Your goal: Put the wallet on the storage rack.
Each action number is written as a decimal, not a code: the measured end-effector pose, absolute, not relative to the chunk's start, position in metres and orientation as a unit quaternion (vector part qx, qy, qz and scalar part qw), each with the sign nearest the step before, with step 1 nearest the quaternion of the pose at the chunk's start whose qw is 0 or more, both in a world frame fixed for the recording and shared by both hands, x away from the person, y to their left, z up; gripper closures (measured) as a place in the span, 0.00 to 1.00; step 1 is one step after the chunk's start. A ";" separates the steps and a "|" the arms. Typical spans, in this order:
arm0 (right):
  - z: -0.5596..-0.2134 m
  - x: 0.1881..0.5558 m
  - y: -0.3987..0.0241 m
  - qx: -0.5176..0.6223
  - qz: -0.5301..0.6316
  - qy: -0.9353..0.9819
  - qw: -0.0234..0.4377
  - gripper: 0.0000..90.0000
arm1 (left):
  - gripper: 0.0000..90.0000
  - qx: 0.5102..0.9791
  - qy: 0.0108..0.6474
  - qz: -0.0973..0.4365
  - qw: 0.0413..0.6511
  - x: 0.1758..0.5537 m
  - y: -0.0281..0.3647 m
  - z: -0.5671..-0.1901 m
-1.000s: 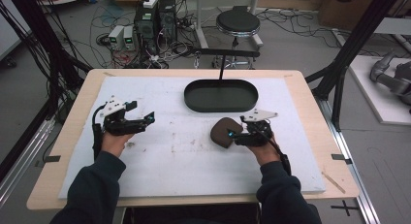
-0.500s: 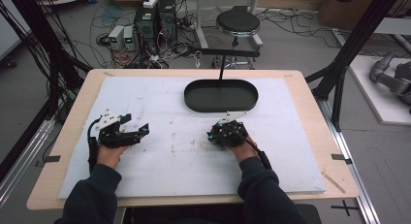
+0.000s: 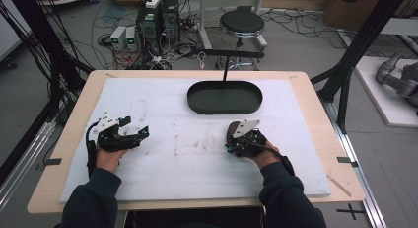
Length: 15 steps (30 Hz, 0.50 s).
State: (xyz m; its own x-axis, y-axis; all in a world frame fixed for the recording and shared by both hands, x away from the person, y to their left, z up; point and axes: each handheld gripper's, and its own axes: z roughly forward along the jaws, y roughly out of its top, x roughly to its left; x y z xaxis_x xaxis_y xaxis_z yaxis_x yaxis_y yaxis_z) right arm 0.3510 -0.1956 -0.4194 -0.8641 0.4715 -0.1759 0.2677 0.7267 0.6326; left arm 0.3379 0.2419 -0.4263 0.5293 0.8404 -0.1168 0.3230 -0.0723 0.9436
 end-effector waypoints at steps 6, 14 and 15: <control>-0.417 0.346 -0.220 0.200 0.301 0.920 0.154 0.71 | 0.17 0.688 0.419 0.245 0.540 0.338 0.243 -0.425; -0.418 0.340 -0.254 0.240 0.309 0.906 0.159 0.68 | 0.17 0.692 0.418 0.247 0.534 0.338 0.243 -0.426; -0.418 0.338 -0.258 0.247 0.313 0.903 0.163 0.68 | 0.17 0.693 0.418 0.246 0.534 0.338 0.243 -0.426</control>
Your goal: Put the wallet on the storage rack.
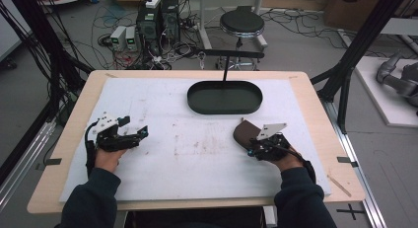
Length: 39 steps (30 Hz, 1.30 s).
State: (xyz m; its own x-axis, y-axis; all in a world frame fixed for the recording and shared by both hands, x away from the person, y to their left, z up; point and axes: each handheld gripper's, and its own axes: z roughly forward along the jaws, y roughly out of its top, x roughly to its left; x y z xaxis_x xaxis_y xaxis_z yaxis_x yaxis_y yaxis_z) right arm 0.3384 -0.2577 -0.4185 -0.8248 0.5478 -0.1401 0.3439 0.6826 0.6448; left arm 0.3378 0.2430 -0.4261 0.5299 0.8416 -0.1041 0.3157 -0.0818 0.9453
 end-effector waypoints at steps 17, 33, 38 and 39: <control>-0.430 0.367 -0.273 0.333 0.341 0.855 0.205 0.22 | 0.17 0.697 0.415 0.247 0.531 0.339 0.241 -0.427; -0.445 0.387 -0.288 0.386 0.379 0.836 0.093 0.18 | 0.17 0.700 0.414 0.244 0.528 0.340 0.238 -0.428; -0.438 0.379 -0.280 0.362 0.360 0.849 0.139 0.23 | 0.17 0.700 0.414 0.245 0.528 0.339 0.238 -0.428; -0.436 0.377 -0.279 0.357 0.355 0.851 0.149 0.24 | 0.17 0.699 0.416 0.245 0.528 0.339 0.238 -0.428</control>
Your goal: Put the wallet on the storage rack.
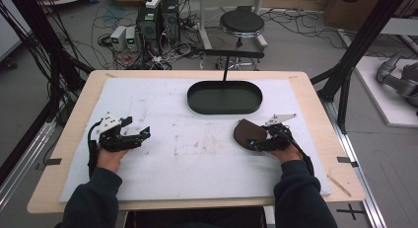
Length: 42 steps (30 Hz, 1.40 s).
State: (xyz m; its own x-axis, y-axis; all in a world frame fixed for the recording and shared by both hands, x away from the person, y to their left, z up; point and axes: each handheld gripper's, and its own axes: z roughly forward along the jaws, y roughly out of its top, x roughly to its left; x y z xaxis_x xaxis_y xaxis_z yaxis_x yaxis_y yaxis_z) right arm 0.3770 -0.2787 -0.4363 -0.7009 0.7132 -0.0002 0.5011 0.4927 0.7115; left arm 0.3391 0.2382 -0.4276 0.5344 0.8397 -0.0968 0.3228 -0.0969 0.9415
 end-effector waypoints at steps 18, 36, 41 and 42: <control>-0.406 0.347 -0.265 0.298 0.333 0.837 0.316 0.60 | 0.17 0.696 0.418 0.246 0.530 0.339 0.240 -0.427; -0.406 0.337 -0.254 0.250 0.378 0.857 0.246 0.58 | 0.17 0.696 0.417 0.243 0.531 0.338 0.240 -0.427; -0.409 0.341 -0.253 0.266 0.380 0.852 0.242 0.47 | 0.17 0.696 0.418 0.244 0.531 0.338 0.240 -0.427; -0.410 0.342 -0.253 0.267 0.379 0.853 0.240 0.47 | 0.17 0.696 0.418 0.244 0.531 0.338 0.240 -0.427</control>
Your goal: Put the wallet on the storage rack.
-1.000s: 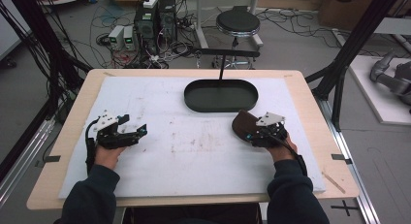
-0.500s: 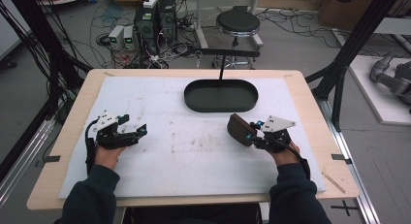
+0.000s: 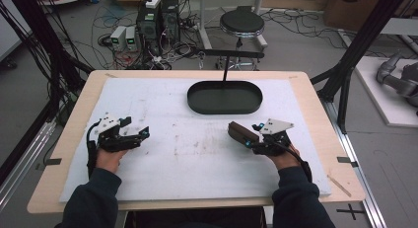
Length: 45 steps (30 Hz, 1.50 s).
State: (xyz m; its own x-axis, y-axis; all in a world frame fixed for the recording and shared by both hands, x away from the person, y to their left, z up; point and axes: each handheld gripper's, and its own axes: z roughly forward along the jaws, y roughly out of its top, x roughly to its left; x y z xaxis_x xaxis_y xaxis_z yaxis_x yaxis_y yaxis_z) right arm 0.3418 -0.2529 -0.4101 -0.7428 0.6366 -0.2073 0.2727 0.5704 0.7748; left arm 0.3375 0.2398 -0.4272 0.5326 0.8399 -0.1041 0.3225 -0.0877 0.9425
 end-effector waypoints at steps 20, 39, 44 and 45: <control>-0.397 0.371 -0.234 0.285 0.423 0.840 0.182 0.70 | 0.17 0.696 0.410 0.241 0.538 0.338 0.240 -0.427; -0.373 0.483 -0.193 0.349 0.455 0.803 0.163 0.71 | 0.17 0.696 0.397 0.241 0.547 0.337 0.240 -0.425; -0.387 0.507 -0.182 0.389 0.456 0.786 0.151 0.71 | 0.17 0.697 0.396 0.241 0.547 0.337 0.241 -0.425; -0.388 0.511 -0.180 0.396 0.454 0.785 0.145 0.71 | 0.17 0.697 0.396 0.240 0.548 0.337 0.240 -0.426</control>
State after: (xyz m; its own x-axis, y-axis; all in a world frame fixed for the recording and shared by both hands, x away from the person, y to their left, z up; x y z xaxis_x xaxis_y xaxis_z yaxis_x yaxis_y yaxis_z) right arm 0.5109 -0.1804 -0.3883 -0.6449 0.7527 0.1320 0.4901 0.2748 0.8272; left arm 0.3371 0.2405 -0.4255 0.5711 0.8148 -0.0993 0.2893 -0.0866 0.9533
